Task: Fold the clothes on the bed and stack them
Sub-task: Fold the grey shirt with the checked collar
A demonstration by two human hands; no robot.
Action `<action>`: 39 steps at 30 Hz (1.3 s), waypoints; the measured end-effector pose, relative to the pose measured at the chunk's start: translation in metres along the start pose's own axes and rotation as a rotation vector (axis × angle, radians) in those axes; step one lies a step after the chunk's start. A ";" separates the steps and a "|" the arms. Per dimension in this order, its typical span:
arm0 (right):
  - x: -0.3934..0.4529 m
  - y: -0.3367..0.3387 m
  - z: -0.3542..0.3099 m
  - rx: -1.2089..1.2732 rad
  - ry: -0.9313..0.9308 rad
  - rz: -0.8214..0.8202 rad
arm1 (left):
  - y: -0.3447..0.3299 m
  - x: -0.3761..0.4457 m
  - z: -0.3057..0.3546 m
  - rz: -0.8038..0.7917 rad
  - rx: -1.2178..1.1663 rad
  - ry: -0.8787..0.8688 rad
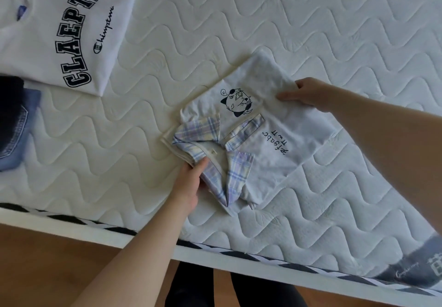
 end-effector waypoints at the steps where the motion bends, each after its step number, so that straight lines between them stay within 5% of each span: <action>1: -0.001 -0.001 -0.001 0.051 0.010 -0.030 | -0.002 0.000 0.002 -0.034 -0.008 0.009; 6: -0.015 -0.021 0.000 0.175 0.042 -0.191 | -0.020 -0.005 0.004 -0.089 -0.020 0.070; 10: -0.034 -0.017 -0.001 0.256 0.126 -0.027 | -0.014 -0.010 0.016 -0.024 -0.012 0.034; 19: -0.181 -0.021 -0.011 0.606 0.204 0.159 | 0.031 -0.090 0.103 -0.162 0.107 -0.079; 29: -0.364 -0.054 -0.076 0.718 0.274 0.289 | 0.099 -0.221 0.185 -0.255 0.278 -0.241; 39: -0.461 -0.100 -0.112 0.820 0.330 0.343 | 0.155 -0.314 0.227 -0.389 0.388 -0.360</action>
Point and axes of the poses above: each hand's wrist, its own x-axis towards the middle knuckle, its own y-axis out of the back of the hand, z = x × y, the point moved 6 cm from there along x, towards the middle knuckle, and after that the axes turned 3 degrees about x, right-handed, at the moved point
